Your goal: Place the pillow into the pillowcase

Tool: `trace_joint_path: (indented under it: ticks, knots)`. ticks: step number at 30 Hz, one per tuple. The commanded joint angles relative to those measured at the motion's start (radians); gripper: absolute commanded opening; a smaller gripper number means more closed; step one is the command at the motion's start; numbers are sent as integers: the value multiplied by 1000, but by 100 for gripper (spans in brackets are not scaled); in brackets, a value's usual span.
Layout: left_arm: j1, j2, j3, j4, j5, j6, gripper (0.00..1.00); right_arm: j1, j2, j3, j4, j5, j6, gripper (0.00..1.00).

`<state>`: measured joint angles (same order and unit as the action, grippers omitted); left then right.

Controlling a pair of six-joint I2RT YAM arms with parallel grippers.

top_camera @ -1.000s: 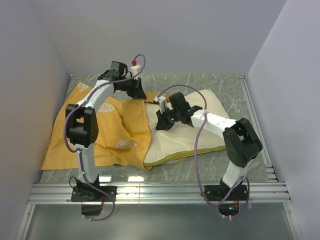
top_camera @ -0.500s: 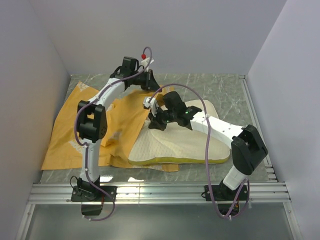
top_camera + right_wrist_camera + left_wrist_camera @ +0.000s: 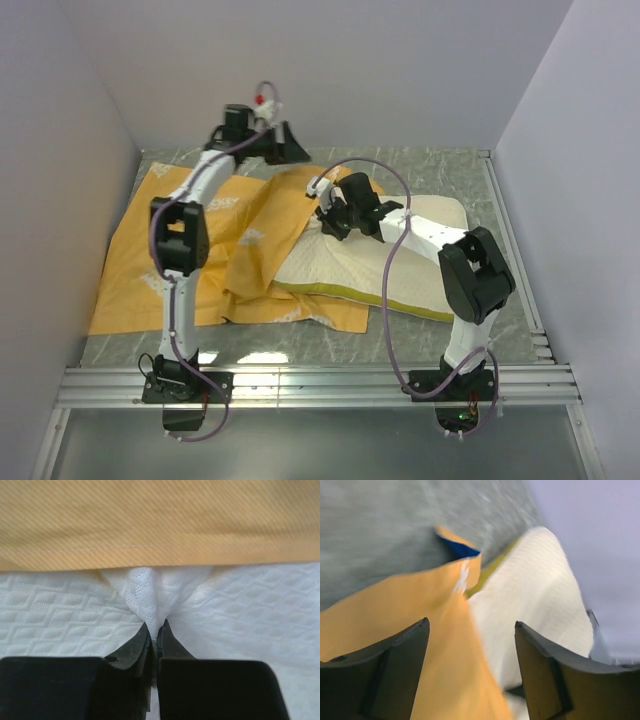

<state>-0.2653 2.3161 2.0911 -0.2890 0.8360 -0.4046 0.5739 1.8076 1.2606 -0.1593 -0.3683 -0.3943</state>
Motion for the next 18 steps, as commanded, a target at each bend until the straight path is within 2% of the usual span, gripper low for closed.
trace_joint_path:
  ticks: [1, 3, 5, 6, 7, 8, 9, 11, 12, 15, 16, 18]
  knots:
    - [208, -240, -72, 77, -60, -1, 77, -26, 15, 36, 112, 123, -35, 0]
    - [250, -366, -168, 15, -75, 90, 79, -26, 33, 77, 77, 143, -35, 0]
    - [293, -453, -238, -63, -77, 230, 79, -25, 50, 146, -21, 141, -17, 30]
    - [299, -548, -311, -106, -81, 281, 79, -25, 44, 163, -49, 137, -8, 43]
    - [302, -602, -362, -178, -119, 329, 78, -25, 1, 160, -69, 131, 1, 77]
    - [301, -657, -487, -197, -133, 398, 76, -25, -28, 149, -103, 118, 2, 88]
    - [301, -773, -559, -209, -141, 452, 75, -26, -59, 145, -132, 100, 0, 91]
    - [285, -887, -713, -196, -185, 507, 74, -26, -146, 151, -249, 43, -5, 92]
    - [276, -979, -837, -200, -198, 530, 73, -26, -190, 157, -291, 22, -3, 92]
    - [181, -1104, -1008, -208, -285, 589, 72, -23, -246, 146, -417, -72, 21, 91]
    - [110, -1121, -1041, -193, -332, 573, 71, -20, -263, 131, -442, -90, 53, 89]
    - [45, -1129, -1111, -167, -425, 550, 69, -22, -274, 99, -474, -145, 98, 87]
